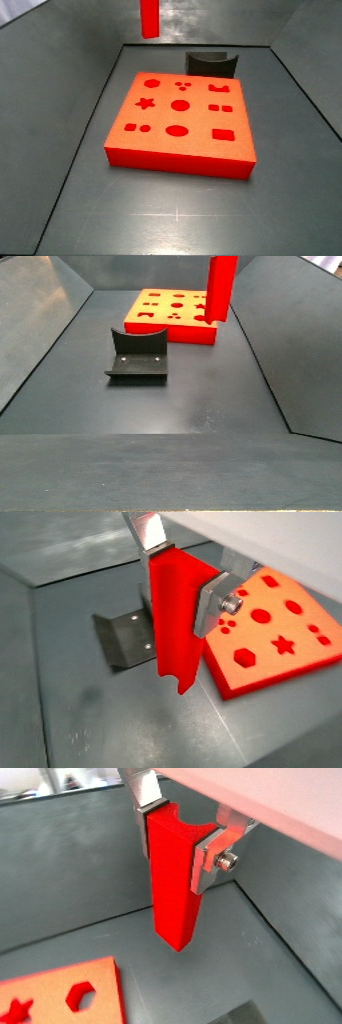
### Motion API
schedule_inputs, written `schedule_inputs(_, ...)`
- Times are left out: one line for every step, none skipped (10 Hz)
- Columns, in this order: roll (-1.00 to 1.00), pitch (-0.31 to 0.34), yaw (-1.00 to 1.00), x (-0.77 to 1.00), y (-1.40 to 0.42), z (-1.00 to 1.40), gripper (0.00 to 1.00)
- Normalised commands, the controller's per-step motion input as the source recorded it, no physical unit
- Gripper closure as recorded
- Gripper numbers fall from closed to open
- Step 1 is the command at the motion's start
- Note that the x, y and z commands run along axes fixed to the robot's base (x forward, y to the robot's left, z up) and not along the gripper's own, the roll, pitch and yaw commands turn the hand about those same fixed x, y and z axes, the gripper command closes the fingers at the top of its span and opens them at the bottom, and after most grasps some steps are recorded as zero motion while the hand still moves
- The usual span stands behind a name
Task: Pick up the arch object. Move up. Rotate the arch object. Move to above the board. Insert the arch object.
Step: Rotate the arch object.
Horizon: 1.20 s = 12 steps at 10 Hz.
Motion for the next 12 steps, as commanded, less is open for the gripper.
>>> schedule_inputs(-0.05,-0.027,-1.0,0.0,0.01,0.0,1.0)
schedule_inputs(-0.06,-0.033,-1.0,0.0,0.01,0.0,1.0)
schedule_inputs(-0.06,-0.036,-0.82,0.0,0.01,0.0,1.0)
schedule_inputs(-0.06,-0.036,-0.57,0.0,0.01,0.0,1.0)
schedule_inputs(-0.06,-0.036,-0.39,0.0,0.01,0.0,1.0)
schedule_inputs(-0.06,-0.036,-0.25,0.0,0.01,0.0,1.0)
schedule_inputs(-0.26,-0.036,-0.16,0.0,0.0,-1.0,1.0)
schedule_inputs(-0.26,-0.048,-0.11,0.01,0.0,-1.0,1.0)
schedule_inputs(-0.25,-0.057,-0.09,0.01,0.0,-1.0,1.0)
schedule_inputs(-0.22,-0.055,-0.07,0.01,0.01,-1.0,1.0)
schedule_inputs(-0.2,-0.059,-0.06,0.01,0.01,-1.0,1.0)
schedule_inputs(-0.18,-0.065,-0.06,0.01,0.02,-1.0,1.0)
